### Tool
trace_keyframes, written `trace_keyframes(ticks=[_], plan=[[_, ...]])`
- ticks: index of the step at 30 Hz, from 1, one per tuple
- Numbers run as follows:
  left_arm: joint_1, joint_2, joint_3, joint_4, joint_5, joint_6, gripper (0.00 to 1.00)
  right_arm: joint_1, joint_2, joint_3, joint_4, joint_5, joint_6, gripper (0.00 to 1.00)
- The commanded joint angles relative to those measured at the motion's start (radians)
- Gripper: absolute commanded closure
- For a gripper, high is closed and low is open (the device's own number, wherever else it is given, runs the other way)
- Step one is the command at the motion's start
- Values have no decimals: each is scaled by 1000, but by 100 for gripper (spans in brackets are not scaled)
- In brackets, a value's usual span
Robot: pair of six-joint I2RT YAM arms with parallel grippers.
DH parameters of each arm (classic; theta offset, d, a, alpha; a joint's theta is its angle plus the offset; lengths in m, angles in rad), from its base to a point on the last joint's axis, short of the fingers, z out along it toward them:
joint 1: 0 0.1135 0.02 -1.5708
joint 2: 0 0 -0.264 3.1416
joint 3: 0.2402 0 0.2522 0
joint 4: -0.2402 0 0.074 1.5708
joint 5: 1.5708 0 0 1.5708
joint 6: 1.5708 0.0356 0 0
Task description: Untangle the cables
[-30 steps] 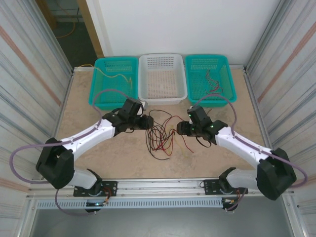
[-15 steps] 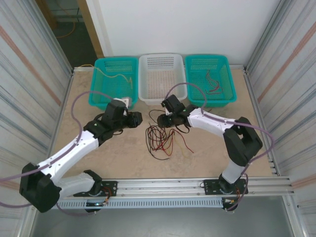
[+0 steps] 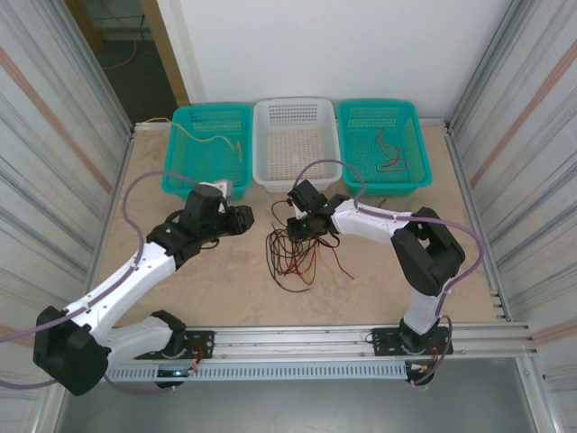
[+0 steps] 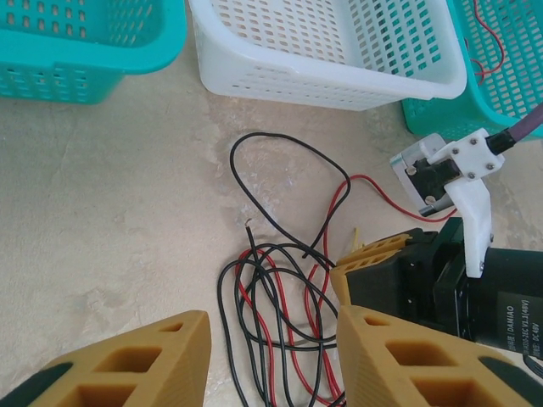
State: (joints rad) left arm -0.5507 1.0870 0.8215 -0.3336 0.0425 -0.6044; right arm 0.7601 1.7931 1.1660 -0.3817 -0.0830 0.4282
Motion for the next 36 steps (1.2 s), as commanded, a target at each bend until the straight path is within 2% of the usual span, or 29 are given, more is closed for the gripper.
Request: trace_keyframes(ticks=[1,4,5,12,15,17,21,24,36], plan=[[6,11,-5,22,22,-11,56,5,-32,-18,-3,-10,-11,84],[6,16,-3,31,30,-16,56,6,-23,-14,-13,7,-14,69],[6,17,-1,33,32,-16,56,6,-15,-13,-11,4,-15,68],[6,13,1,29,40,-20,56,4,35,16,-8,8,-10,69],[6,13,-2,34,49,-24,55,4,57,33,-12,8,-15,75],[6,14,-5,37,53,-27,55,4,57,37,-16,8,-16,85],[6,17,-6,50,72,-27,51,16,-8,6,-4,17,-15,97],[6,26,-7,69,91,-34,49,41,-97,-54,27,32,-32,100],[4,141,-47,249,226,-151,48,157,-359,-187,92,157,-67,100]])
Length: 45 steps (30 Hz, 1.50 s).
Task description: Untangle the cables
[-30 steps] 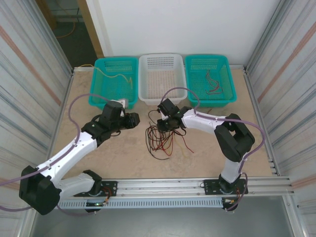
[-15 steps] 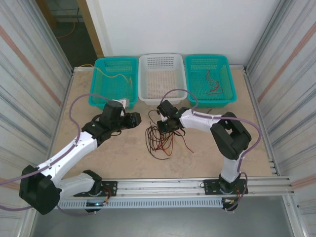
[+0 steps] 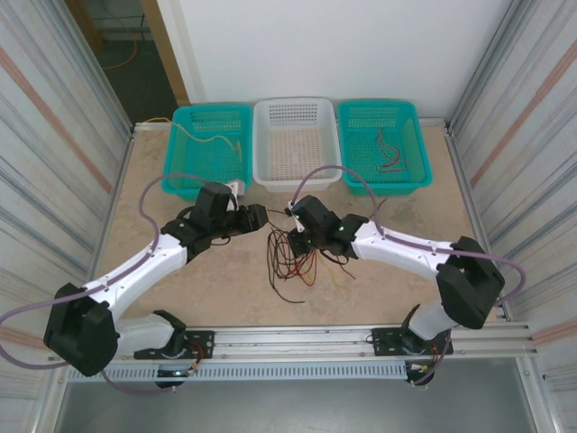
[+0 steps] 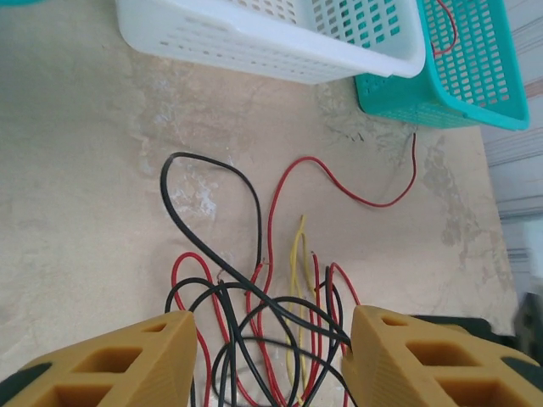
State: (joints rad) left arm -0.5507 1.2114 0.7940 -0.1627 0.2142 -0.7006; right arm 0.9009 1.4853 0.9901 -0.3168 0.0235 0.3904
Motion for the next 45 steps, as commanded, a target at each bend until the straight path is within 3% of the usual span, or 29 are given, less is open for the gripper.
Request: trace_keyframes(ticks=[1,9,11,14,15,18,22,24,26,30,33,35,40,45], plan=[[3,23,-27,96,64,-66,48,25,-62,-11,28,56,-33,100],[3,59,-54,148,90,-110,53,66,-110,7,23,79,-50,100],[5,61,-65,170,95,-125,61,77,-115,9,24,75,-56,100],[6,67,-64,195,106,-137,83,94,-120,9,26,79,-64,100],[6,71,-60,200,111,-139,85,100,-123,7,27,82,-64,100],[6,84,-46,202,119,-142,85,108,-129,2,28,91,-61,100],[6,101,-43,201,128,-151,66,112,-148,-4,33,99,-58,100],[6,106,-51,211,132,-162,62,114,-157,-8,36,101,-58,100],[6,106,-63,233,136,-174,69,114,-161,-11,37,100,-59,100],[6,98,-52,231,134,-177,98,116,-157,-15,36,102,-58,100],[6,75,-16,210,138,-160,100,115,-152,-30,44,111,-51,100],[1,36,15,194,131,-140,100,104,-144,-50,55,100,-33,96],[-9,-64,116,154,140,-105,100,3,-143,-171,160,-32,76,72],[-6,-83,291,41,195,-20,100,-72,-72,-227,218,-100,157,69]])
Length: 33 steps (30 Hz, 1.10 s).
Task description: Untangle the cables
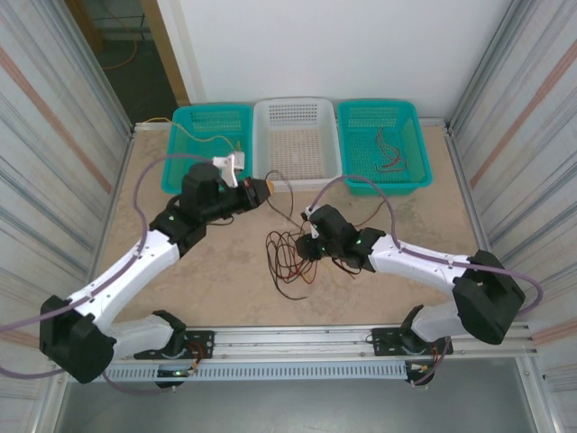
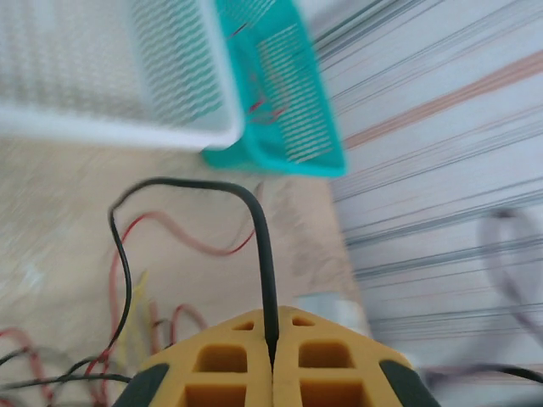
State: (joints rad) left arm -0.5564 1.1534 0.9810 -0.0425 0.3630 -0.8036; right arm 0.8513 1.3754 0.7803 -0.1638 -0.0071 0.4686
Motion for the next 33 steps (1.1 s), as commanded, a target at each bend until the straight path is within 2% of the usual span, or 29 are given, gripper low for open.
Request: trace_keyframes(ticks=[1,5,7,12,18,21,26,29,33], plan=[[1,-26,137,-99,57,97,100,-35,54,-23,75,-89,91,70],[3,-27,263,-149,116,147,100,-74,85,-63,130,-146,134,79],[6,-31,312,-166,127,177,100,-81,89,-76,141,-154,150,81],[49,2,430,-226,119,259,100,-87,23,-97,128,-133,173,77],[136,140,517,-193,88,252,100,-90,-116,-25,-53,-4,150,73],[151,238,572,-186,55,272,100,-90,-162,39,-173,81,143,65],[163,430,724,-198,43,292,100,-84,-194,146,-386,315,197,50],[167,537,839,-217,54,306,100,-41,-226,170,-425,458,223,37],[167,653,944,-214,52,309,100,-18,-289,146,-413,546,192,34]])
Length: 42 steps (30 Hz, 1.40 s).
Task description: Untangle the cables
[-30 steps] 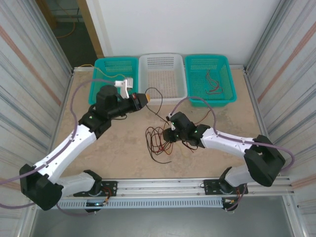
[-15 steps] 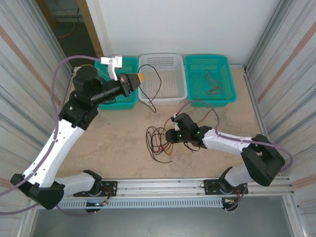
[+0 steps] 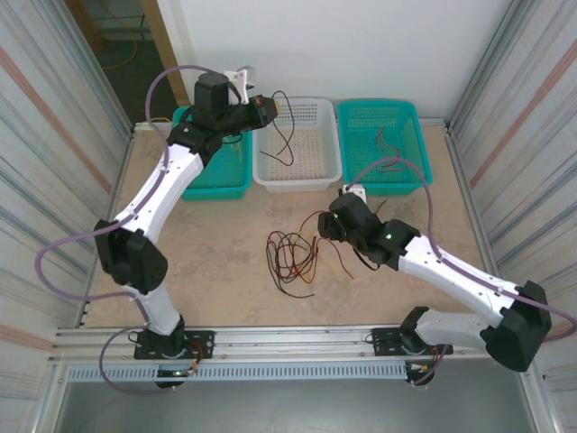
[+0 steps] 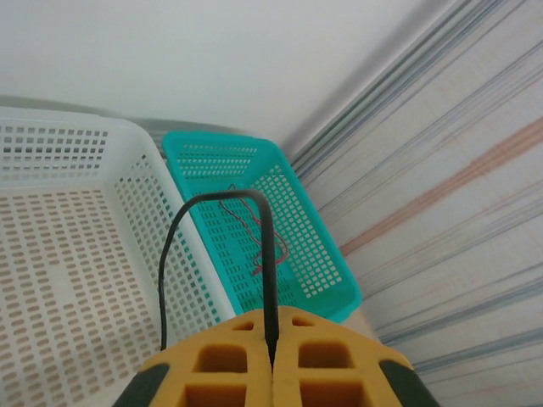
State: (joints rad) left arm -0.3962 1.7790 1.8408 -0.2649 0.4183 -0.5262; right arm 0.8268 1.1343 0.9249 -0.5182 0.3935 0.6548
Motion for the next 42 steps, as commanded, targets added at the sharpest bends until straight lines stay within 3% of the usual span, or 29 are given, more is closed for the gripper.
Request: trace_keyframes(ticks=[1,4,7,8,10,13,18,25,29,34,38,41,42], plan=[[8,57,107,9,0,30,100,-9,-65,-4,-61,132,18,35],[7,142,177,-4,8,22,100,-81,-106,-22,-63,7,34,36],[8,218,237,-34,-8,24,100,-105,-134,-27,-83,-24,31,37],[8,237,253,-43,-8,31,93,-107,-140,-29,-87,-25,27,37],[8,264,257,-36,0,40,59,-111,-160,-31,-92,-39,7,36],[8,274,235,7,22,17,42,-127,-170,-28,-110,-55,-7,36],[3,233,194,44,33,1,40,-177,-109,-36,-144,-117,-4,35],[-20,118,162,-70,9,84,51,-191,25,-57,-98,-219,-10,36],[-39,-49,-56,-24,22,112,53,-169,115,-63,-23,-281,-23,36],[-68,-308,-400,20,-84,129,50,-80,279,10,8,-214,-50,39],[-75,-502,-618,6,-159,99,43,-43,423,67,54,-199,-70,46],[-72,-623,-730,-33,-222,63,28,-40,517,111,79,-224,-76,49],[-69,-657,-759,-46,-235,54,18,-37,542,122,87,-229,-78,50]])
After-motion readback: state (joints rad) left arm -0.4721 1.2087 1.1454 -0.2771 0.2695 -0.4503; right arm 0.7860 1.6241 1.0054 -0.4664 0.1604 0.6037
